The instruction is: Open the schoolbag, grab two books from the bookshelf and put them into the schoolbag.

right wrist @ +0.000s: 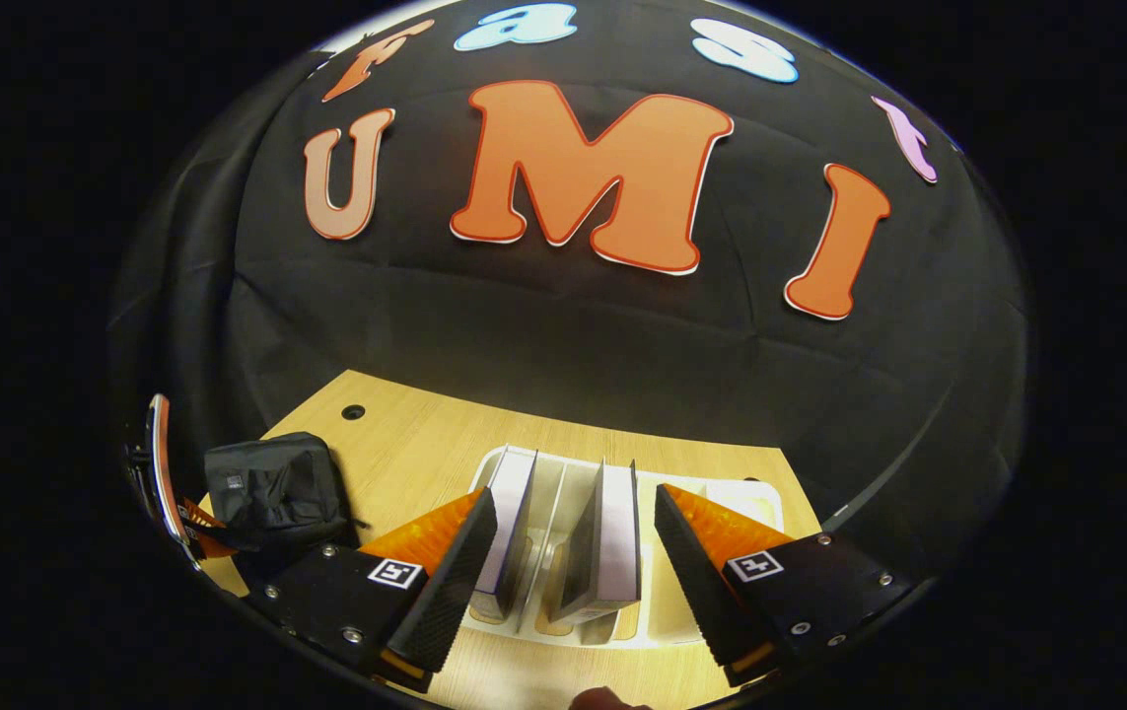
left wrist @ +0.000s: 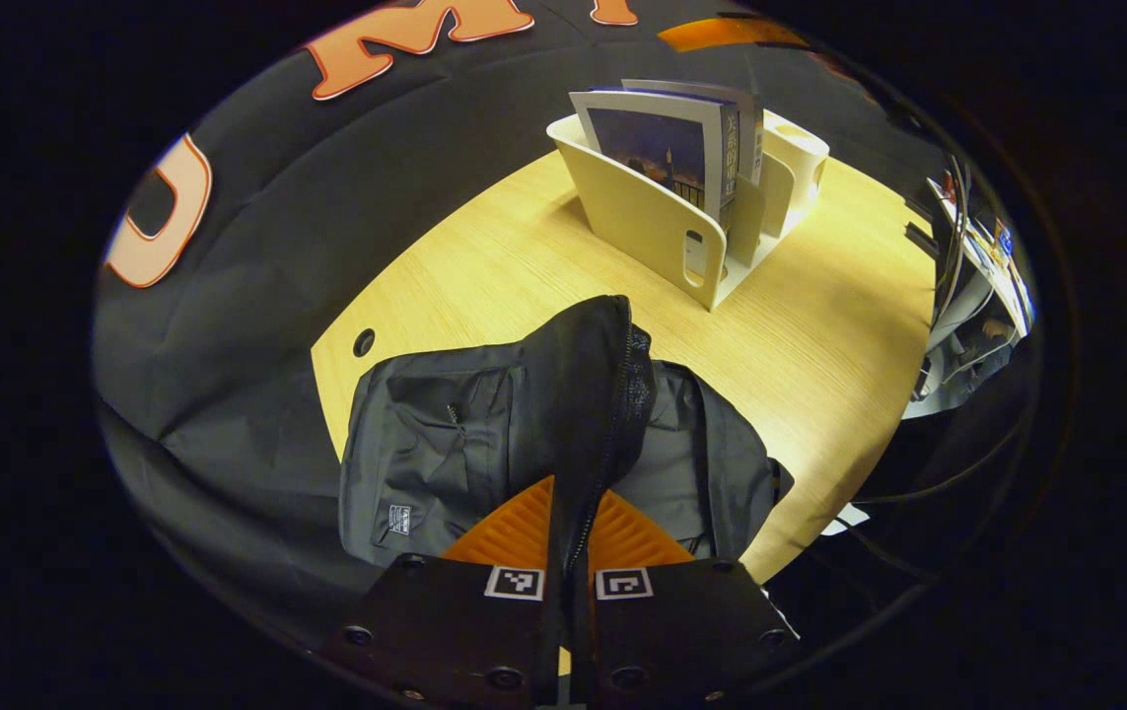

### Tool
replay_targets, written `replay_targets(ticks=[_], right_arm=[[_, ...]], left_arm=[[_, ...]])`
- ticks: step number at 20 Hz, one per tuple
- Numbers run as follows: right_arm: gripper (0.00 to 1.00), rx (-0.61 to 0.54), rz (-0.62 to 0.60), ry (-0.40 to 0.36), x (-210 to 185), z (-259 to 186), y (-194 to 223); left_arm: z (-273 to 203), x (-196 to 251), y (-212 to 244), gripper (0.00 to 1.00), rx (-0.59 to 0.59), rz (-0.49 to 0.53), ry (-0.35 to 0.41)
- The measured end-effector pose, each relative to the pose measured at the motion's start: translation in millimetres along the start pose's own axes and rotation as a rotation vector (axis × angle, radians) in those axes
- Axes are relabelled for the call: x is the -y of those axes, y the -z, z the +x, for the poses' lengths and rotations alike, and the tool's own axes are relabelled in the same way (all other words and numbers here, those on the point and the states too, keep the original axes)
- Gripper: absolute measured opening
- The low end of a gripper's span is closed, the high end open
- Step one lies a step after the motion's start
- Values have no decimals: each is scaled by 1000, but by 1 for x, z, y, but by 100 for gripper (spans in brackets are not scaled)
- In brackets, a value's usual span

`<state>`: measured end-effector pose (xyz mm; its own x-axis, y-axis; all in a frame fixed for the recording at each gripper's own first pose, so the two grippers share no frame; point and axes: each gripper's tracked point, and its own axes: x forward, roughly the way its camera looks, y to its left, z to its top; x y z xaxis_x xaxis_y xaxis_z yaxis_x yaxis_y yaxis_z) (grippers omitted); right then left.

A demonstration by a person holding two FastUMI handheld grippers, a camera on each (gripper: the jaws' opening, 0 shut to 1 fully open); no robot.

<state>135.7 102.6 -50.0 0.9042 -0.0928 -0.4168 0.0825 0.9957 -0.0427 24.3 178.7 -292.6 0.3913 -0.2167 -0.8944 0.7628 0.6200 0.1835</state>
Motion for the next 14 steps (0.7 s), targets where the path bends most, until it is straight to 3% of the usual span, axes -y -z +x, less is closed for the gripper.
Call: replay_targets(ticks=[5,9,14], right_arm=[[96,-98,-7,-37,-17,15,4],[97,-217,118,-160,-52,14,12],[97,-298,60,-135,-50,30,15]], left_arm=[[-20,-19,-9,5,-4,9,64],[-35,-32,-15,5,-15,16,95],[-46,-42,-20,4,-26,22,147]])
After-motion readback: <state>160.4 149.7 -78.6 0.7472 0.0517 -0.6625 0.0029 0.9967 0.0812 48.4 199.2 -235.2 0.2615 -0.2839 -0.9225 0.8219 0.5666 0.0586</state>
